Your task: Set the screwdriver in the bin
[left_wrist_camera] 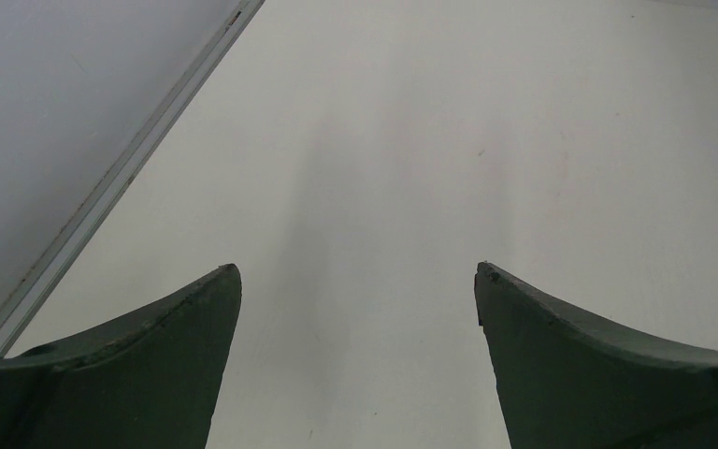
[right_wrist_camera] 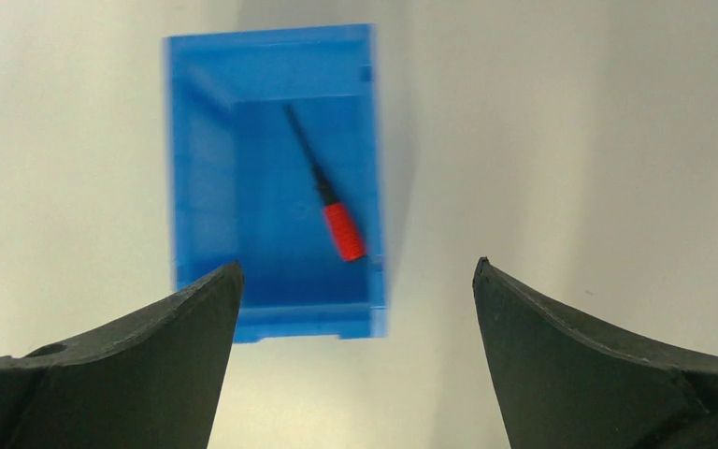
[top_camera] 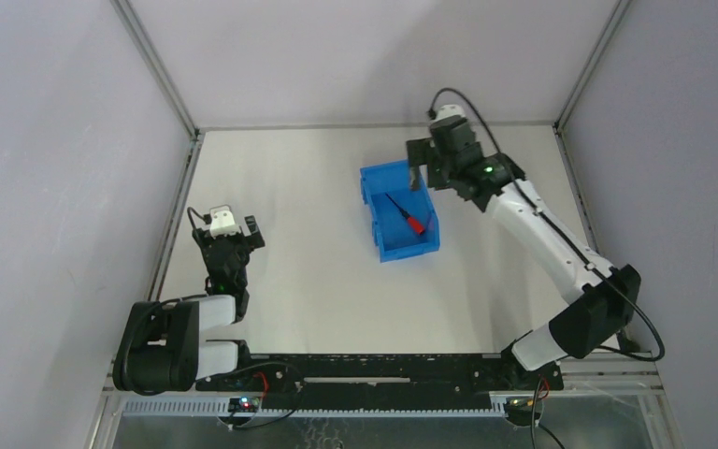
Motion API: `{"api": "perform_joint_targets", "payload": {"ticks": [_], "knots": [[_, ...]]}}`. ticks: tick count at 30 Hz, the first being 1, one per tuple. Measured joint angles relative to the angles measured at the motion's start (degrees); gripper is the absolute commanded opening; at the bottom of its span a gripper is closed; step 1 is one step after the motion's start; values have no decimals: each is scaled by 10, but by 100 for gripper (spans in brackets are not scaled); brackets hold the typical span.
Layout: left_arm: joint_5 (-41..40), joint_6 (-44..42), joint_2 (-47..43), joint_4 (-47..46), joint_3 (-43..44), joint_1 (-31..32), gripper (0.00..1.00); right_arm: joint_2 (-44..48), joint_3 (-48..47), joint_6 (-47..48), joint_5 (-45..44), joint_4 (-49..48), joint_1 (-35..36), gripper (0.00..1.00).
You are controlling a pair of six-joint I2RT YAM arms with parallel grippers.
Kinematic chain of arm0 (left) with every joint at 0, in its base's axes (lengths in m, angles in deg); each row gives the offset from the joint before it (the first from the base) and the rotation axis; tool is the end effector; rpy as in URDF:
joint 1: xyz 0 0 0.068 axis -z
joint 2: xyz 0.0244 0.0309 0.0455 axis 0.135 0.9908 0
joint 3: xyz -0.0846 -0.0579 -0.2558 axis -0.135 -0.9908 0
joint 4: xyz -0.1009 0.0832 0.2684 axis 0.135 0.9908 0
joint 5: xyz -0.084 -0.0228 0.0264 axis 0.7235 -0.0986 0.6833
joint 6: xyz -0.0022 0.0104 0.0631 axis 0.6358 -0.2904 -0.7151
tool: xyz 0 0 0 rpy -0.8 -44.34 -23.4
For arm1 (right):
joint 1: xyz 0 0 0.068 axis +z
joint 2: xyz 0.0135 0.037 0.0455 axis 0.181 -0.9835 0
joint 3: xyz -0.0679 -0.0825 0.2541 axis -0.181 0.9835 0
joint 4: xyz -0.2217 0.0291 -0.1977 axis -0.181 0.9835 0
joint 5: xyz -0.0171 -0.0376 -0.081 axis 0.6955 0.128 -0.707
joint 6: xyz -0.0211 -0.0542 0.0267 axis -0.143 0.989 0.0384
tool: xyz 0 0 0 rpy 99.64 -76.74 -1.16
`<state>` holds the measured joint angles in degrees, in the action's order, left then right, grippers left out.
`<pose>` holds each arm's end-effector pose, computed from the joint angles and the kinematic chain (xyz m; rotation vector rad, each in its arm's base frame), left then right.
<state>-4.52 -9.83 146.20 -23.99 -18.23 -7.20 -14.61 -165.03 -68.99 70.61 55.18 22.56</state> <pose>0.2408 0.0115 0.1241 -0.2247 1.6834 0.2123 0.3273 0.1959 0.3692 -0.2793 2.2159 0.0953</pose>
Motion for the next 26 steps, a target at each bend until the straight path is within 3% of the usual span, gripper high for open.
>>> {"api": "perform_joint_targets", "payload": {"ticks": [13, 17, 26], "knots": [[0, 0, 0, 0, 0, 0, 100, 29, 23, 9, 36, 40, -323, 100], [0, 0, 0, 0, 0, 0, 100, 37, 25, 15, 42, 38, -362, 100], [0, 0, 0, 0, 0, 0, 100, 41, 26, 16, 50, 29, -365, 100]]}}
